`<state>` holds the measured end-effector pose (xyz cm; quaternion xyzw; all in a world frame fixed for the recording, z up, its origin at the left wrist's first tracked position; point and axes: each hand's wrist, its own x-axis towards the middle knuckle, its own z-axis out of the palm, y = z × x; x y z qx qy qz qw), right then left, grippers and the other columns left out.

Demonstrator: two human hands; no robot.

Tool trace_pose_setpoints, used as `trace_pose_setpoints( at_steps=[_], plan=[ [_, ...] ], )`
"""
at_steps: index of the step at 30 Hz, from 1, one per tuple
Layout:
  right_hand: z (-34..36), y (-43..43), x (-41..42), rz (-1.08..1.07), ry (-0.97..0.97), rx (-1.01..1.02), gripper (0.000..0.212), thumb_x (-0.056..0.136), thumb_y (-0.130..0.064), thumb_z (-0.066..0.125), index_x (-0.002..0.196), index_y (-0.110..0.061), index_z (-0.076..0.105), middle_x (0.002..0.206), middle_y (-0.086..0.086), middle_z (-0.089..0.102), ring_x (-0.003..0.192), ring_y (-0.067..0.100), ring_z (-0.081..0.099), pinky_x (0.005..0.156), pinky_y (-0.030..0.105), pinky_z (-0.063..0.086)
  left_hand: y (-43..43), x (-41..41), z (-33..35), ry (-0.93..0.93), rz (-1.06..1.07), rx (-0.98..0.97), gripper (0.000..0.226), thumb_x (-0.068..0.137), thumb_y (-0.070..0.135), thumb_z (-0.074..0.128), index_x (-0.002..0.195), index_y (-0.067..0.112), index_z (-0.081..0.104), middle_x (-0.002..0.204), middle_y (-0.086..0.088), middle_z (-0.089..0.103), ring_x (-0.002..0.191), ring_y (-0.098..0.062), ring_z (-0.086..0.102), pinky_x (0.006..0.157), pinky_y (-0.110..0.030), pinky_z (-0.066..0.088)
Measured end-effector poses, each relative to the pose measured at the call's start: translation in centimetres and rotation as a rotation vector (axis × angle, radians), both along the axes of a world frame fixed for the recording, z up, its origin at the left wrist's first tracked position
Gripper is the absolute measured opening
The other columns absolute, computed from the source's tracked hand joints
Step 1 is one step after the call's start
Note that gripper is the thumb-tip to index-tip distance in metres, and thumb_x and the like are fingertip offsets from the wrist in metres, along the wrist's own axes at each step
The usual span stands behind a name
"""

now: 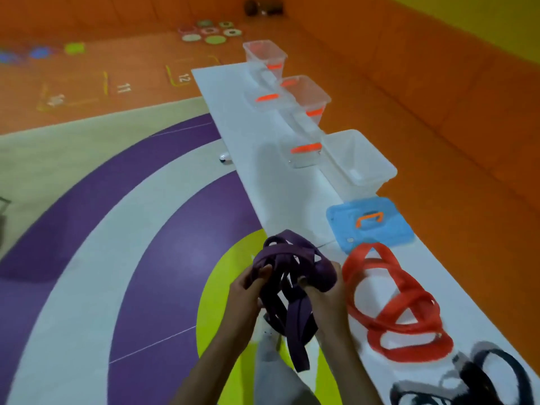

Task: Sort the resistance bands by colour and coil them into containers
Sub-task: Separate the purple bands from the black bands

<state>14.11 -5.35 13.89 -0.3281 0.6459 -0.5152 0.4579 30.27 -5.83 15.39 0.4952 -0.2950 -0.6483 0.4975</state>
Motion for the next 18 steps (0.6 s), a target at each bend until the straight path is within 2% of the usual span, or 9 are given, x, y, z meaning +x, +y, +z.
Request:
trace_pose_setpoints(
  at_steps=[4,6,9,11,14,18],
  plan=[
    [0.3,-9.1,2.6,0.083,-0.015,0.001,0.044,0.063,-0.018,0.078,0.099,-0.041,0.064,0.096,-0.002,0.078,0.092,0.018,0.075,0.089,0.047,0.059,-8.1,2.9,0.8,-0.064,0.048,-0.003,0.024,0.094,0.034,0.073,0.117,0.028,0.08,0.118,-0.006,0.079,0.11,-0.021,0.074,0.087,-0.039,0.062],
    [0.8,-13.3,3.7,0.108,-0.014,-0.015,0.045,0.063,-0.023,0.08,0.1,-0.042,0.064,0.097,-0.003,0.077,0.093,0.016,0.075,0.088,0.042,0.059,-12.2,4.1,1.2,-0.101,0.099,-0.001,0.022,0.094,0.034,0.077,0.114,0.029,0.081,0.118,-0.006,0.079,0.114,-0.024,0.073,0.094,-0.044,0.06],
    [1.4,-19.2,5.2,0.141,-0.024,-0.031,0.043,0.063,-0.027,0.08,0.101,-0.039,0.063,0.1,0.0,0.077,0.096,0.021,0.075,0.091,0.048,0.059,-17.9,5.4,1.8,-0.092,0.132,-0.014,0.021,0.095,0.032,0.075,0.115,0.027,0.081,0.117,-0.008,0.079,0.111,-0.021,0.074,0.087,-0.035,0.061],
    [1.5,-22.7,6.1,0.147,-0.02,-0.028,0.041,0.068,-0.02,0.079,0.102,-0.037,0.063,0.101,0.001,0.077,0.098,0.023,0.075,0.093,0.053,0.059,-21.2,6.3,1.9,-0.078,0.141,-0.003,0.024,0.093,0.032,0.072,0.114,0.025,0.081,0.115,-0.009,0.08,0.106,-0.021,0.076,0.082,-0.031,0.061],
    [1.4,-27.3,7.5,0.13,0.007,-0.017,0.041,0.072,-0.014,0.08,0.102,-0.036,0.063,0.1,0.0,0.077,0.097,0.023,0.075,0.093,0.053,0.059,-25.8,7.7,1.3,-0.067,0.133,-0.005,0.026,0.094,0.033,0.071,0.116,0.023,0.08,0.117,-0.011,0.079,0.109,-0.025,0.076,0.083,-0.033,0.062],
    [0.7,-33.4,9.9,0.083,0.033,0.015,0.045,0.08,0.004,0.081,0.104,-0.03,0.064,0.098,0.0,0.077,0.097,0.023,0.075,0.095,0.054,0.059,-32.4,9.7,0.2,-0.043,0.127,0.031,0.026,0.092,0.034,0.072,0.114,0.023,0.081,0.115,-0.013,0.079,0.107,-0.026,0.077,0.08,-0.03,0.062]
  ],
)
